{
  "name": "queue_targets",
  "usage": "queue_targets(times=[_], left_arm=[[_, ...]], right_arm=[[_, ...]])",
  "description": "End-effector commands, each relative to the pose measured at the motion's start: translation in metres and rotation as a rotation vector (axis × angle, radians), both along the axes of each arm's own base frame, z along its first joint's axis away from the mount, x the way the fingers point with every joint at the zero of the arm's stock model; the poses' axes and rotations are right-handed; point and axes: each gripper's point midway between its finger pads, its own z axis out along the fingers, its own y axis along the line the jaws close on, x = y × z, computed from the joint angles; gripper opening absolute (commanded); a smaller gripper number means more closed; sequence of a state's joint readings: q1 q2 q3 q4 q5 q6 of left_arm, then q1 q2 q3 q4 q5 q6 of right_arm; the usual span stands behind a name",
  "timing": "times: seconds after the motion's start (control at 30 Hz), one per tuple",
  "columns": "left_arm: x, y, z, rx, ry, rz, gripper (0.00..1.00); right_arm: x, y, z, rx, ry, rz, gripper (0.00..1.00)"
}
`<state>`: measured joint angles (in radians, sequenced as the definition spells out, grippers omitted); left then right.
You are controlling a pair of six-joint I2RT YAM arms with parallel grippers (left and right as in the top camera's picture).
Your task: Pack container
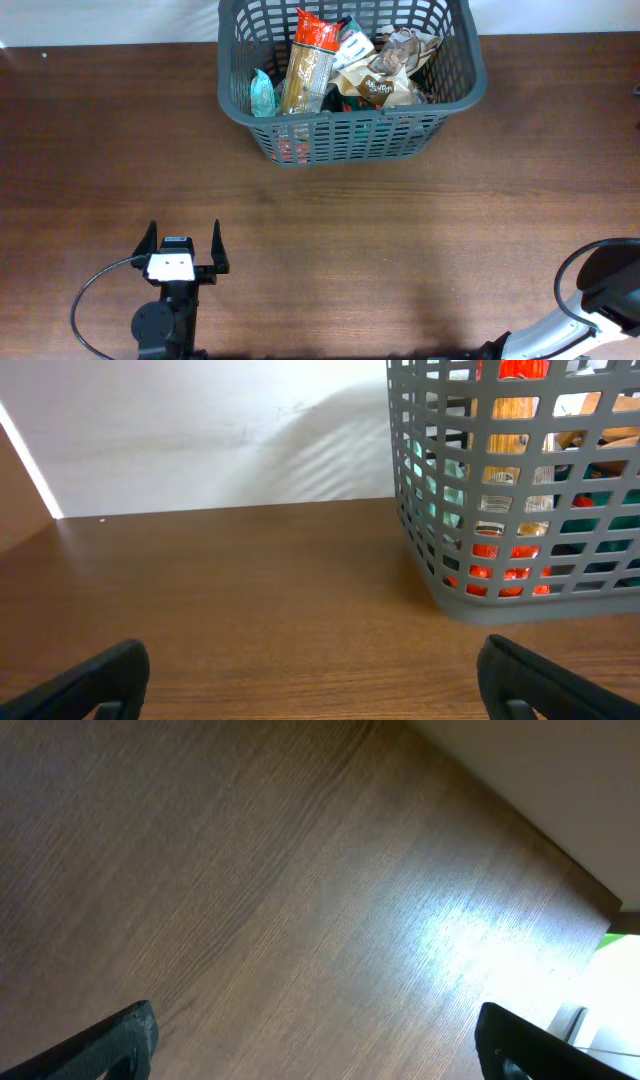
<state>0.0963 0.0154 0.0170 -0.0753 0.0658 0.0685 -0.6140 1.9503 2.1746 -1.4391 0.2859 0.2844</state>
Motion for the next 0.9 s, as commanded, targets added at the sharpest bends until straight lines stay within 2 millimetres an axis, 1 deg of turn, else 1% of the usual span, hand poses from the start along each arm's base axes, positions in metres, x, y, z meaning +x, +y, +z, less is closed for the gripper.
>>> queue_targets(times=[0.0, 0.2, 0.5, 0.63, 0.73, 0.87], left_arm=[[0.0, 0.001, -0.002, 0.017, 0.001, 0.008, 0.99], [0.0, 0.001, -0.002, 0.017, 0.001, 0.008, 0.99], [0.0, 0.001, -0.002, 0.017, 0.001, 0.008, 0.99], [0.0, 0.001, -0.002, 0.017, 0.001, 0.008, 0.99], [0.0, 0.001, -0.002, 0.017, 0.001, 0.008, 0.99], [0.0, 0.001, -0.002, 0.017, 0.001, 0.008, 0.99]], right_arm=[[-0.009, 0.005, 0.026, -0.037, -0.057, -0.011, 0.99], [-0.022, 0.015, 0.062, -0.09, -0.131, -0.009, 0.99], [-0.044, 0.031, 0.107, -0.16, -0.232, -0.009, 0.99], [-0.053, 0.039, 0.122, -0.184, -0.268, -0.004, 0.99], [-0.065, 0.048, 0.133, -0.197, -0.29, -0.003, 0.99], [-0.07, 0.064, 0.148, -0.185, -0.362, 0.03, 0.99]])
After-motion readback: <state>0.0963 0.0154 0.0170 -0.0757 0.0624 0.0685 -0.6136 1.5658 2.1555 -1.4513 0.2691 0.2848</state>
